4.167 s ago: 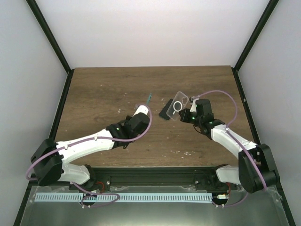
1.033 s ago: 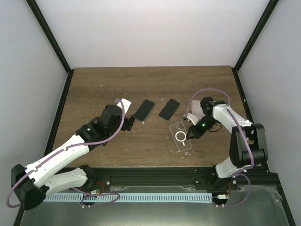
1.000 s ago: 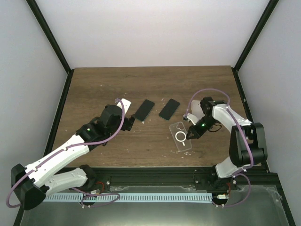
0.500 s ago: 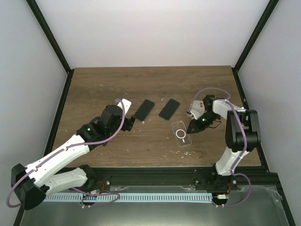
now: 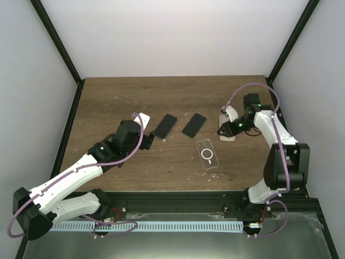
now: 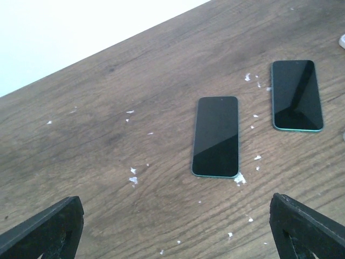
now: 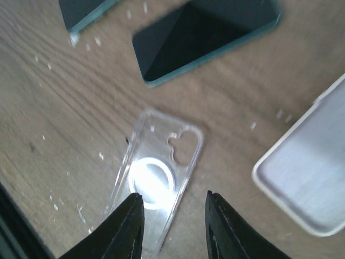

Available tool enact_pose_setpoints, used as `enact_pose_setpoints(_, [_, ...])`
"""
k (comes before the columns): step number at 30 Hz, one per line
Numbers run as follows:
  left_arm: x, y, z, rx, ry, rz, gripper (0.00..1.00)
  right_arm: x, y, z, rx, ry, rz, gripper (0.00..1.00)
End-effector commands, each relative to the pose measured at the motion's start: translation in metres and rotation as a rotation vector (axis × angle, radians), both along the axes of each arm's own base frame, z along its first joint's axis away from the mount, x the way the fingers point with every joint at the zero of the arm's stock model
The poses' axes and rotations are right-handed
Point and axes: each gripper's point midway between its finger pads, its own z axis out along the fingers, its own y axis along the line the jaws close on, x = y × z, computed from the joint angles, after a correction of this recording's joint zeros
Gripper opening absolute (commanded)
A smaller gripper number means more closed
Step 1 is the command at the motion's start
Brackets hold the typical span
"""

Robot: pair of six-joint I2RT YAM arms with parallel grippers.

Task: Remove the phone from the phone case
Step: Place the phone case at the center of the board, then reset both arms

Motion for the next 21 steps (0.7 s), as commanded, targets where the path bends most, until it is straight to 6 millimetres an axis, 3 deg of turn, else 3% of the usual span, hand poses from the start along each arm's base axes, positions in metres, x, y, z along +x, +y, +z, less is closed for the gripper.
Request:
enact_pose_setpoints(1, [0.008, 0.014, 0.015, -0.012, -0.055, 0.092, 0.97, 0.027, 0.002, 0.066, 0.043, -0.232, -0.042, 0.35])
enact_pose_setpoints(5, [0.016, 0.033, 0.018, -0.073, -0.068, 0.193, 1.0, 0.041, 0.003, 0.122, 0.101, -0.442, -0.132, 0.42])
enact_pose_setpoints(8, [0.025, 0.044, 0.017, -0.135, -0.028, 0.252, 1.0, 0.046, 0.001, 0.17, 0.146, -0.633, -0.179, 0.54])
enact_pose_setpoints(10, [0.03, 0.052, 0.014, -0.158, 0.012, 0.294, 1.0, 0.043, 0.001, 0.196, 0.18, -0.747, -0.205, 0.7])
enact_pose_setpoints(11, [0.033, 0.056, 0.013, -0.166, 0.028, 0.31, 1.0, 0.036, 0.001, 0.213, 0.204, -0.821, -0.211, 0.87])
enact_pose_setpoints(12, [0.034, 0.056, 0.013, -0.181, 0.044, 0.311, 1.0, 0.03, 0.003, 0.219, 0.233, -0.866, -0.213, 0.98])
enact_pose_setpoints(13, [0.035, 0.056, 0.014, -0.196, 0.051, 0.309, 1.0, 0.023, 0.006, 0.224, 0.265, -0.908, -0.198, 1.0])
enact_pose_setpoints(15, [0.037, 0.058, 0.02, -0.22, 0.034, 0.315, 1.0, 0.018, 0.007, 0.227, 0.303, -0.943, -0.211, 1.0])
enact_pose_setpoints(18, [0.04, 0.066, 0.032, -0.252, -0.02, 0.368, 1.0, 0.033, -0.017, 0.214, 0.284, -0.918, -0.413, 1.0])
enact_pose_setpoints(21, [0.041, 0.076, 0.037, -0.256, -0.054, 0.423, 1.0, 0.031, -0.029, 0.204, 0.28, -0.923, -0.507, 1.0])
